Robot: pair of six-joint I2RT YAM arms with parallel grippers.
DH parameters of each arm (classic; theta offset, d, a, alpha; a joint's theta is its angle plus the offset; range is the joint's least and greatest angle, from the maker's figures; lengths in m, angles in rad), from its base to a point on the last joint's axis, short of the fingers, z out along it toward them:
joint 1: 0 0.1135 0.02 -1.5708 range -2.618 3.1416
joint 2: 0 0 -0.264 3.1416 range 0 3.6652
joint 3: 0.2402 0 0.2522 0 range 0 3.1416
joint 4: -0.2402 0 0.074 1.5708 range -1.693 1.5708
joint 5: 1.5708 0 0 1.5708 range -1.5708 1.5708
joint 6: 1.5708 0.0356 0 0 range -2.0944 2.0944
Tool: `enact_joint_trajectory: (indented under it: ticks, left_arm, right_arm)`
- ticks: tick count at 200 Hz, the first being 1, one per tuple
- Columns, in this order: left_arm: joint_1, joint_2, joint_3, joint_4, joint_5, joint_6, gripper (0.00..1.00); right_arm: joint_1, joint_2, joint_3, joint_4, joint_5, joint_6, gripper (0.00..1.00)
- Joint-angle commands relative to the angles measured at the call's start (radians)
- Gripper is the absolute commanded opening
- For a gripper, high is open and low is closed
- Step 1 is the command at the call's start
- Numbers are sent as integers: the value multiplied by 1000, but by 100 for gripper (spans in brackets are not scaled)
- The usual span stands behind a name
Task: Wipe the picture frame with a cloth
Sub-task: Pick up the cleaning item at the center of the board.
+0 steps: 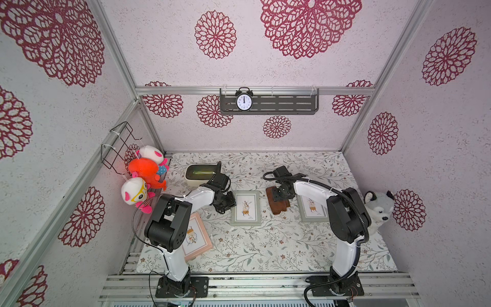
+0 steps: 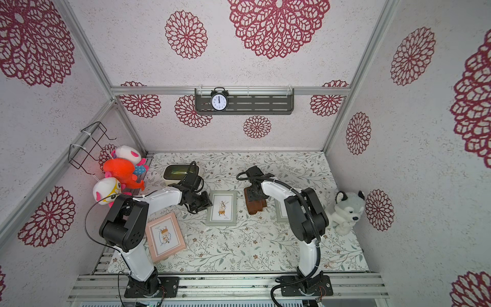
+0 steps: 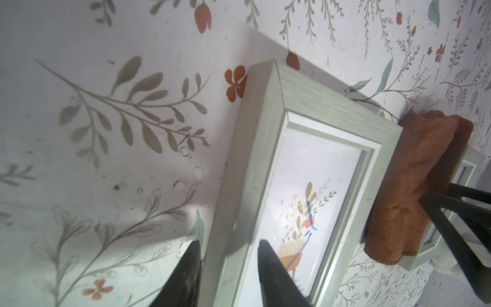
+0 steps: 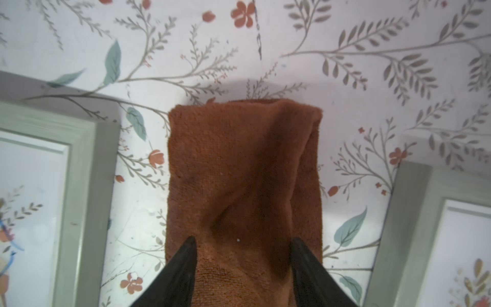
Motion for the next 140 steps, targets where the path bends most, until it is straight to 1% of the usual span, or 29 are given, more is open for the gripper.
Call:
enact_joint_trajectory:
  ticks: [1, 29, 76, 94, 102, 107, 124, 132, 140]
  left_arm:
    - [-9, 19, 18, 2, -12, -1, 37]
    - [-9, 26, 16, 2, -14, -2, 35]
    - [-15, 36, 7, 4, -16, -2, 33]
    - [-17, 38, 0, 1, -25, -6, 32]
    - [-17, 40, -2, 0, -29, -8, 32]
    - [-19, 42, -4, -3, -33, -9, 32]
    - [-22, 49, -5, -12, -46, -11, 31]
    - [-24, 53, -5, -14, -49, -10, 30]
    - [-27, 55, -8, -18, -55, -11, 30]
  right_arm:
    - [9, -7, 41, 2, -41, -13, 59]
    - [11, 75, 77, -6, -49, -10, 59]
    - [12, 137, 77, -18, -15, -16, 59]
    - [11, 156, 73, -29, 9, -15, 56]
    - [12, 160, 69, -32, 20, -15, 52]
    - [11, 162, 67, -33, 24, -14, 48]
    - [12, 151, 56, -25, 28, -17, 30]
    - [12, 135, 47, -13, 21, -18, 18]
    - [11, 109, 29, 6, 8, -18, 12]
